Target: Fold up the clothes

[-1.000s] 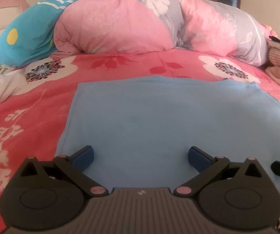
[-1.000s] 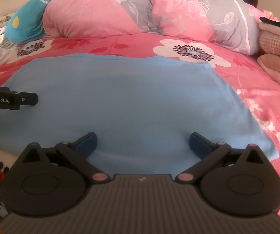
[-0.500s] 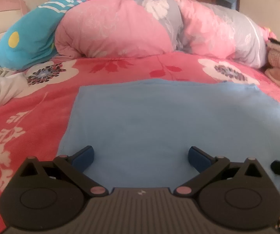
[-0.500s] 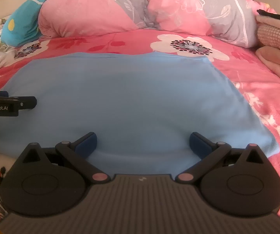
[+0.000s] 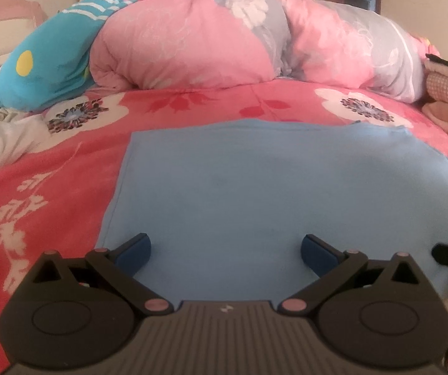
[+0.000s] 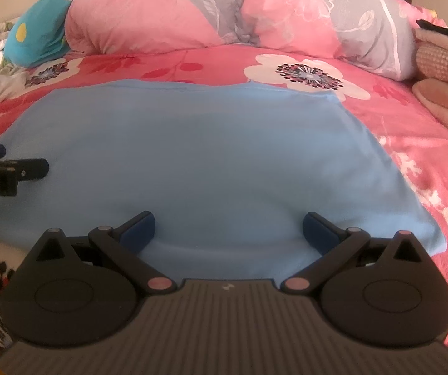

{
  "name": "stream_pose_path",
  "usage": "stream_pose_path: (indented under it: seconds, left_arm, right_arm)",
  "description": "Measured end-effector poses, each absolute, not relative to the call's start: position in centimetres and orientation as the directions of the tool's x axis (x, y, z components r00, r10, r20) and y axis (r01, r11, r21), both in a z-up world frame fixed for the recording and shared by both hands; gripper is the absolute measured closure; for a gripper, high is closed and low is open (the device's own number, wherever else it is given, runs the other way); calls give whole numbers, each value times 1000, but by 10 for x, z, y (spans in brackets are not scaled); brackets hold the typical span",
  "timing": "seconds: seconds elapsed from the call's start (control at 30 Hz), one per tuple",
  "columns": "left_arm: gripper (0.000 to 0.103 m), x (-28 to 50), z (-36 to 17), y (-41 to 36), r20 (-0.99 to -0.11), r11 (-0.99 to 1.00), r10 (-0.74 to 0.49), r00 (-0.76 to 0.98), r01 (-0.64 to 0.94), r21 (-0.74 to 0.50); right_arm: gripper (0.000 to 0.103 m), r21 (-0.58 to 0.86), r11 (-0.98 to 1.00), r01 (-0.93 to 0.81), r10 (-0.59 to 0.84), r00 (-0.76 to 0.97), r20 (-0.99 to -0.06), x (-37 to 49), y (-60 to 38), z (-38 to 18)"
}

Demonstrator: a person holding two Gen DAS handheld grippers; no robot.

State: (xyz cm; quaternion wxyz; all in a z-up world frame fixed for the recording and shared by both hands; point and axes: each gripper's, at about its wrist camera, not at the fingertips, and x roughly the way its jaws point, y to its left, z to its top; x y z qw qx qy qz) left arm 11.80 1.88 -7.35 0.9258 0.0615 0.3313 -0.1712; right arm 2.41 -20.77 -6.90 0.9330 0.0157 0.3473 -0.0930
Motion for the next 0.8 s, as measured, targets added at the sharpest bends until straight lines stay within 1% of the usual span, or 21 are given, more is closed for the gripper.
stream_pose_path:
  seconds: [0.2, 0.43, 0.47, 0.63, 0.73, 0.8]
  left_arm:
    - [0, 117, -74, 18, -632, 936, -271, 726, 351, 1]
    - [0, 116, -75, 18, -630, 938, -269, 729, 347, 1]
    - [0, 116, -75, 18, -629, 938, -270, 729, 347, 0]
    - [0, 116, -76, 19, -623, 938, -274, 733, 347, -4]
    - [0, 115, -77, 20, -618, 938, -278, 735, 347, -9]
    - [0, 115, -77, 20, -617, 938, -279, 736, 347, -10]
  right_arm:
    - [1, -54, 986, 155, -153, 755, -637, 5, -206, -70]
    - [1, -48, 992, 117, -119, 741, -660, -22, -209, -63]
    - [1, -57, 992, 114, -123, 745, -656, -25, -207, -59]
    - [1, -130, 987, 89, -147, 818, -556, -27, -193, -39]
    - [1, -179, 981, 78, -164, 825, -541, -13, -186, -38]
    - [1, -181, 981, 72, -161, 822, -546, -4, -183, -42]
